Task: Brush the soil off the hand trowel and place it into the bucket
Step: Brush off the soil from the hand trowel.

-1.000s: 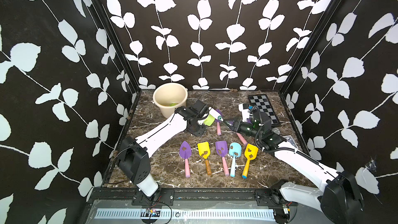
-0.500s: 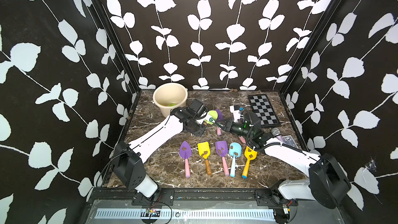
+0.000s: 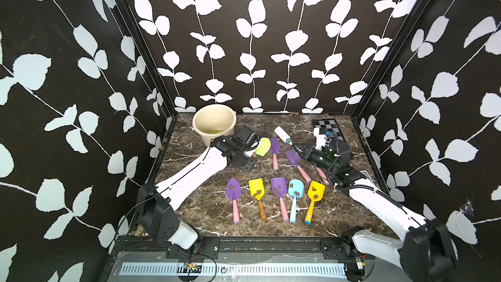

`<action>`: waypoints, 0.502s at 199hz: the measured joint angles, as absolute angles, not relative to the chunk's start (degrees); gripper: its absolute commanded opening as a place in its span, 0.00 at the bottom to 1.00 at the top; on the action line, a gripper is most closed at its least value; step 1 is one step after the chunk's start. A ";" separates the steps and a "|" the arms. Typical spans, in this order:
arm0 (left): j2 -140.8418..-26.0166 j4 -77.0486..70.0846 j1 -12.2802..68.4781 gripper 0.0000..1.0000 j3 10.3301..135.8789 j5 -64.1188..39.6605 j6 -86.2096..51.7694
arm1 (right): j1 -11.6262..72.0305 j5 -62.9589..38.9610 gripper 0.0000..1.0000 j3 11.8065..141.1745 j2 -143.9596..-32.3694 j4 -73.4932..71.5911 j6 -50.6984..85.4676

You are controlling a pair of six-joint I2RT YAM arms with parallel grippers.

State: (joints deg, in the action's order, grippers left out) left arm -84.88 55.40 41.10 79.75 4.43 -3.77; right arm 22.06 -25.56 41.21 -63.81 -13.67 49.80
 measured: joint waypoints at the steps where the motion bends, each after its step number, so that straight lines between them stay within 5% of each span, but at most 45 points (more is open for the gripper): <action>1: -84.77 55.53 41.06 0.00 79.75 4.43 -3.68 | 22.06 -25.50 0.00 41.25 -63.70 -13.47 49.58; 36: -81.69 60.73 38.83 0.00 81.76 1.17 -3.33 | 26.74 -18.55 0.00 46.35 -60.10 -1.21 30.57; 100: -80.53 68.93 34.79 0.00 91.96 -10.35 -8.01 | 51.55 7.29 0.00 47.62 -60.86 4.71 -16.05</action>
